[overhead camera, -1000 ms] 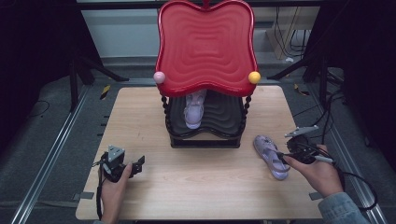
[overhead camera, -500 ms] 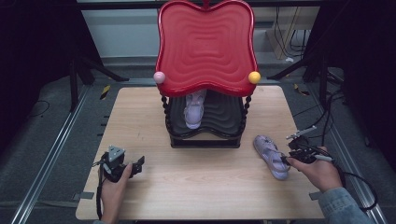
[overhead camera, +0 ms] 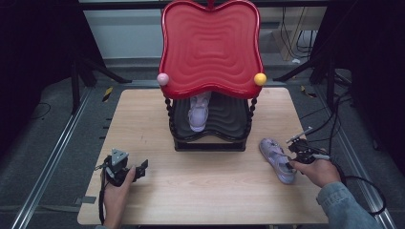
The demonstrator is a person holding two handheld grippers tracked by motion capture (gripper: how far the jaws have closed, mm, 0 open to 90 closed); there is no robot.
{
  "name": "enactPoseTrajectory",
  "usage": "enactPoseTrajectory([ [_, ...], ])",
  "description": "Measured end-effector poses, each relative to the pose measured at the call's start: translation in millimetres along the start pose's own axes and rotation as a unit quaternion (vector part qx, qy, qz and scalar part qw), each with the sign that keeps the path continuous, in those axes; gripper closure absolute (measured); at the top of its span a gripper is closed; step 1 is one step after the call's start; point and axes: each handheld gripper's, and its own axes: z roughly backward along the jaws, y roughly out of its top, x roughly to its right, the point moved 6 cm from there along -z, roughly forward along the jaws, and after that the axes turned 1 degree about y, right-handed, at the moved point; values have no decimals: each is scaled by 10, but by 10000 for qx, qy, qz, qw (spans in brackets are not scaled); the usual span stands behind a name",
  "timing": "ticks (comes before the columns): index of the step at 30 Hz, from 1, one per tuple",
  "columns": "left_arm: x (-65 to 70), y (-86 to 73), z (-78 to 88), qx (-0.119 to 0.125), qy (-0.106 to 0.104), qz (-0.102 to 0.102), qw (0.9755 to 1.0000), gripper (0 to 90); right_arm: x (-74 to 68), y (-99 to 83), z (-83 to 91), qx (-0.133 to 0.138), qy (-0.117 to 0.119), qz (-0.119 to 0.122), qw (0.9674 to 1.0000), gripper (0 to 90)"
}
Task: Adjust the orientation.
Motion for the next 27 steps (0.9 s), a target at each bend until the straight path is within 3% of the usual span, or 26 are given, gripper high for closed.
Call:
enactPoseTrajectory([
  [3,-4,2,2,8,11,4,10000,132,8,7,-16,-13,38,45,10000,780],
  [8,-7,0,5,-6,27,-17,10000,132,1,11,28,65,84,140,9998,818],
  [13,-1,2,6,-3,35,-32,10000,133,-130,-38,205,234,186,318,9990,826],
  [18,8,5,1,-9,33,-54,10000,134,-506,-46,392,402,547,849,9941,826],
  [21,8,3,2,-12,38,-52,10000,134,-762,41,404,478,764,1198,9887,826],
  [27,-13,0,6,-8,49,-25,10000,134,-1365,347,258,627,1121,1801,9752,826],
])
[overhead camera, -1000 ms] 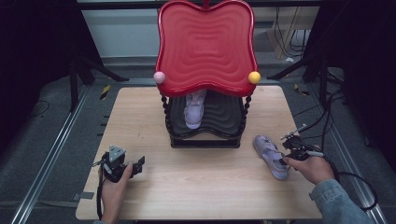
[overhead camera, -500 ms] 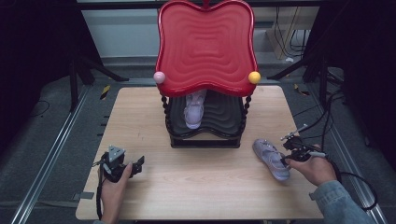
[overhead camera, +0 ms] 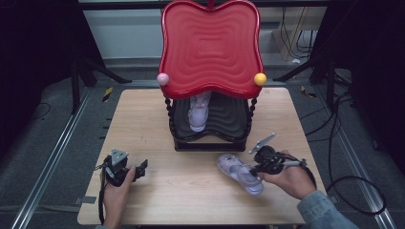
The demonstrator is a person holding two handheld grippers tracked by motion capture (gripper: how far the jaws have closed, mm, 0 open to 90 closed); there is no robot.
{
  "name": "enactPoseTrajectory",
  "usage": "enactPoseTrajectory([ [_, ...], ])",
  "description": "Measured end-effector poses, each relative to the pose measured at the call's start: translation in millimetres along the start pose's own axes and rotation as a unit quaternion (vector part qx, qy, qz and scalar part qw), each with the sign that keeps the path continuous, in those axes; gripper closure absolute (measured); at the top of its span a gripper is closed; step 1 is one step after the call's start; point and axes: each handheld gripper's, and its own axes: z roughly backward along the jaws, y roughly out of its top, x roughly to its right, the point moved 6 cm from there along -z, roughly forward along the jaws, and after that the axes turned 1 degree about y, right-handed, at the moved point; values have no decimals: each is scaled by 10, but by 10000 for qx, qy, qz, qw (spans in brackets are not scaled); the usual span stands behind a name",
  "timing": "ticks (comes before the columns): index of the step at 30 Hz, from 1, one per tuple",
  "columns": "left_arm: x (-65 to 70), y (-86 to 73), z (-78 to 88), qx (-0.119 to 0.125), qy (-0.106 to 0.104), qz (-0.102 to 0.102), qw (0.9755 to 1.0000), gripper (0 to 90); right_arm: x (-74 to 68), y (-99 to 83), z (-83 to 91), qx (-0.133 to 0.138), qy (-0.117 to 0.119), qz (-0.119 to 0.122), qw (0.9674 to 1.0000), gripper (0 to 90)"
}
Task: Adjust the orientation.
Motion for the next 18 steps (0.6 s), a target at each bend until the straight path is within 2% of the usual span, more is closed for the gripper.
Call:
enactPoseTrajectory([
  [4,4,0,0,4,-13,7,10000,134,-166,224,-181,14,193,235,9995,826],
  [6,7,2,1,7,-11,4,10000,134,-200,300,-253,1,250,327,9992,826],
  [8,9,2,1,8,-15,-2,10000,134,-222,341,-305,-28,312,317,9990,826],
  [13,14,3,-4,5,-16,-9,10000,134,-221,348,-434,-188,407,407,9982,824],
  [18,19,0,-10,-9,-28,-26,10000,134,-185,306,-459,-220,414,422,9980,814],
])
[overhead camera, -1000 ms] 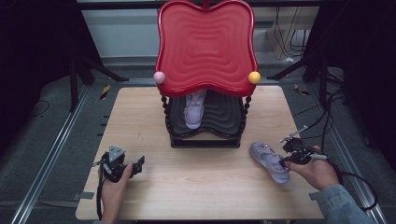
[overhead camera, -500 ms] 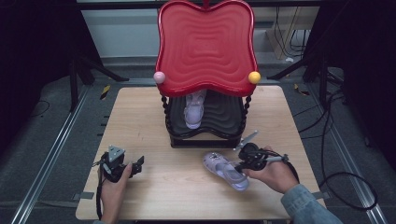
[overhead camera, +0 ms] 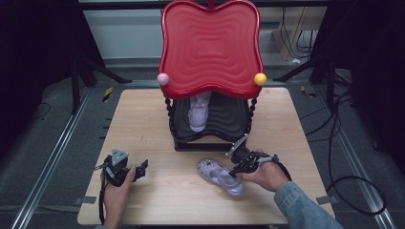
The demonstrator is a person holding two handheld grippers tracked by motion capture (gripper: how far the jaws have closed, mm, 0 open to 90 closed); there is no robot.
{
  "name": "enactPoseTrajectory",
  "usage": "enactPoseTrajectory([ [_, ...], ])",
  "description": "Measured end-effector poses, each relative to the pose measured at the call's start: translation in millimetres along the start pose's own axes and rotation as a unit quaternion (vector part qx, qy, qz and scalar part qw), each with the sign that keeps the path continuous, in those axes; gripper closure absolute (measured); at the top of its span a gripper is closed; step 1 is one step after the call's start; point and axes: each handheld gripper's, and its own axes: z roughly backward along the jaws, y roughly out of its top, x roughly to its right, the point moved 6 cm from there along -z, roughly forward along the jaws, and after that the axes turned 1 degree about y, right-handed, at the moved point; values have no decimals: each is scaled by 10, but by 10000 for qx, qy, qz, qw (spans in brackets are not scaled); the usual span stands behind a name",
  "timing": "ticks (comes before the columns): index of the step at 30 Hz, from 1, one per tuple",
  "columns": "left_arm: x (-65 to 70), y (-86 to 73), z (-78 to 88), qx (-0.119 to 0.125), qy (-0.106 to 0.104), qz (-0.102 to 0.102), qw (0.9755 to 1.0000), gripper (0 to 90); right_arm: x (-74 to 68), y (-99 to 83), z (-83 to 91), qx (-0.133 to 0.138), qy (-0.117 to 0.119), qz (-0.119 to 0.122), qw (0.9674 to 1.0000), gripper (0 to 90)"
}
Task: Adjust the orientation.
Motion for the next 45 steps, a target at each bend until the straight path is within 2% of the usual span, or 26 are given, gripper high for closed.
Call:
enactPoseTrajectory([
  [3,-1,-2,-2,-14,7,-4,10000,134,16,-27,-38,-132,-74,90,9998,752],
  [5,-7,-4,-1,-9,13,17,10000,134,14,-33,-54,-179,-112,45,9998,699],
  [10,-22,-6,0,-2,32,44,10000,134,10,-42,38,-53,-350,-112,9993,544],
  [13,-24,-6,1,0,38,48,10000,134,-38,-74,130,34,-433,-132,9990,514],
  [18,-28,-10,5,-1,49,70,10000,134,-123,-127,327,213,-513,-168,9983,550],
  [23,-23,-11,-1,-5,43,54,10000,134,-209,-153,469,436,-420,-175,9980,625],
  [27,-24,-12,-1,-10,50,37,10000,135,-283,-173,509,561,-247,-161,9980,671],
  [34,-27,-8,3,9,51,47,10000,135,-395,-183,393,507,-79,-108,9986,674],
  [41,-32,-6,5,9,57,34,10000,135,-506,-103,222,395,101,13,9992,653],
  [45,-32,-5,2,10,55,32,10000,135,-530,-86,112,277,76,55,9996,665],
])
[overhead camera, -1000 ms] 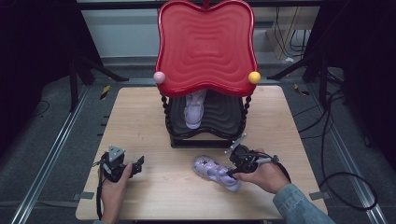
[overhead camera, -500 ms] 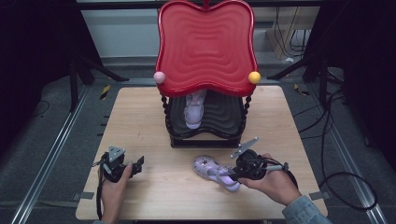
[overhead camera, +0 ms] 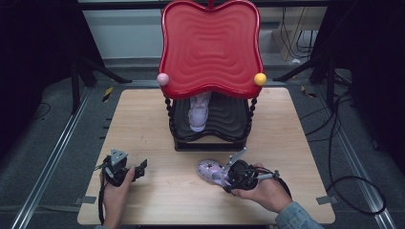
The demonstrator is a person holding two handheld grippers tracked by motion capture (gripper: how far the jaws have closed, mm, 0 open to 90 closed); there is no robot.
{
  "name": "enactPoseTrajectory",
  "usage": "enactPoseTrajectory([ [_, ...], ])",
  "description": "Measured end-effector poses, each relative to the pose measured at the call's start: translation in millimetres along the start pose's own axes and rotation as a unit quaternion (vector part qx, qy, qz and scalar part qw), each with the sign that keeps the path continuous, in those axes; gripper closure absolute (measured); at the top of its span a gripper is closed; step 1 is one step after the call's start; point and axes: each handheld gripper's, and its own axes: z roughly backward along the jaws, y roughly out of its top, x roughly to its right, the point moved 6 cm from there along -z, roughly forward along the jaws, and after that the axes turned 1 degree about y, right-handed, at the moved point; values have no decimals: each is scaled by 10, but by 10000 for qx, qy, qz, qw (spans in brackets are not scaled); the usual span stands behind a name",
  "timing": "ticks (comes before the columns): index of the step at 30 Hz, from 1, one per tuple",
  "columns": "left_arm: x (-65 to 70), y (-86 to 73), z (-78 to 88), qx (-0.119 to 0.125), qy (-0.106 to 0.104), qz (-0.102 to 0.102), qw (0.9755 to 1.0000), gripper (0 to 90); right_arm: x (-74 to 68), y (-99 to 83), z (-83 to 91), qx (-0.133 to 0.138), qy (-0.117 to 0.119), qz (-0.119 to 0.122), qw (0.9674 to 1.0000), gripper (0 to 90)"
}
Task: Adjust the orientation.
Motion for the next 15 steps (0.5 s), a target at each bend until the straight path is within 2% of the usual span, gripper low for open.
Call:
enactPoseTrajectory([
  [9,5,1,-3,0,0,-10,10000,135,1,-15,-183,-309,-54,10,9995,734],
  [11,5,3,-1,5,5,-19,10000,135,9,-13,-219,-364,-89,112,9992,746],
  [15,9,3,-1,7,-3,-15,10000,135,22,-16,-245,-472,-180,140,9986,774],
])
